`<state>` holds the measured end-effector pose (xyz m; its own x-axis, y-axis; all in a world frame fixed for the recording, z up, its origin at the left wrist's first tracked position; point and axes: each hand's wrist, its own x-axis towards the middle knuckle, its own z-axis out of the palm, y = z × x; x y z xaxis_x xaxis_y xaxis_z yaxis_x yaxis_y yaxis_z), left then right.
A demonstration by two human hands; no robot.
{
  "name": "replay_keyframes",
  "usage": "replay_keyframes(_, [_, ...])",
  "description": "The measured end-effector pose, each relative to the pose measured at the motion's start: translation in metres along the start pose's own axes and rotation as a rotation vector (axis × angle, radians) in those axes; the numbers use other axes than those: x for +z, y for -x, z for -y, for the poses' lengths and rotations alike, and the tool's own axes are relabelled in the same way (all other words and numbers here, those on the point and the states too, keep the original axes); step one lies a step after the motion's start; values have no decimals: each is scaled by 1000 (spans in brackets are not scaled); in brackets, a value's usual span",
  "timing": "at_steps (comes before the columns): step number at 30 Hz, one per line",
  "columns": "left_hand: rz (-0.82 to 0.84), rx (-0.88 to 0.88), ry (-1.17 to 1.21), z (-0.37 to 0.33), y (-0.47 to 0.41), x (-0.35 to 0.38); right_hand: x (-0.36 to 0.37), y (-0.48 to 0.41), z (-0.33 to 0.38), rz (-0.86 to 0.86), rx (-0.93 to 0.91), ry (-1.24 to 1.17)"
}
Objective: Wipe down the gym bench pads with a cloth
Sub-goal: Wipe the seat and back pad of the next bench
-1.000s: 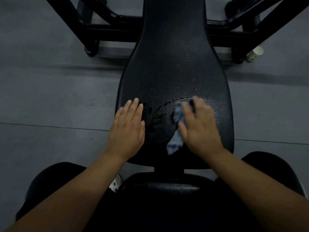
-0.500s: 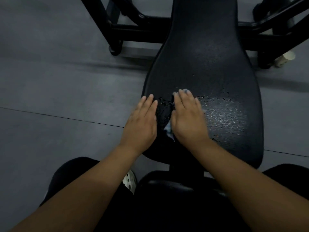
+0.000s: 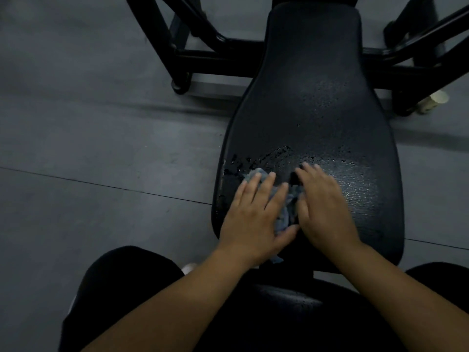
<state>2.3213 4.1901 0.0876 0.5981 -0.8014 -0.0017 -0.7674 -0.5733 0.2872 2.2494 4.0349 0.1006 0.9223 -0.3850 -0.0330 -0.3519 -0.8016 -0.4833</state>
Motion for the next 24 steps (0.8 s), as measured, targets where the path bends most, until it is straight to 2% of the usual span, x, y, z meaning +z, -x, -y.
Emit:
replay_keyframes(1, [-11,0,-39,3,0,1,2,4,-7,8,-35,128])
replay_keyframes(3, [-25,-34,-69,21,5,-2,8,8,-11,22,-78,211])
replay_keyframes(7, [-19,-167,-80,57,-14,-13,10,9,-8,0,-62,232])
replay_keyframes(10, [-56,-316,-51,34,-57,-12,12,10,-10,-21,-79,202])
replay_keyframes(11, [-48,-277,-65,25,-54,-10,12,11,-12,-31,-88,173])
replay_keyframes(14, [60,138,-143,30,6,-12,11,13,-13,-73,-101,98])
replay_keyframes(16, [52,237,-161,65,14,-20,12,13,-10,-81,-107,113])
replay_keyframes(17, [32,181,-178,76,0,-22,12,12,-8,-89,-108,111])
replay_keyframes(18, [11,51,-178,80,-24,-23,12,11,-7,-100,-112,94])
replay_keyframes(20, [-4,-240,-143,55,-72,-19,12,10,-9,-138,-99,5])
replay_keyframes(21, [0,-279,-137,32,-80,-13,10,9,-11,-165,-76,-80])
replay_keyframes(22, [-1,-206,-128,10,-75,-5,9,10,-13,-197,-45,-179])
replay_keyframes(24, [58,150,-152,-10,-35,1,5,9,-18,-270,-2,-328])
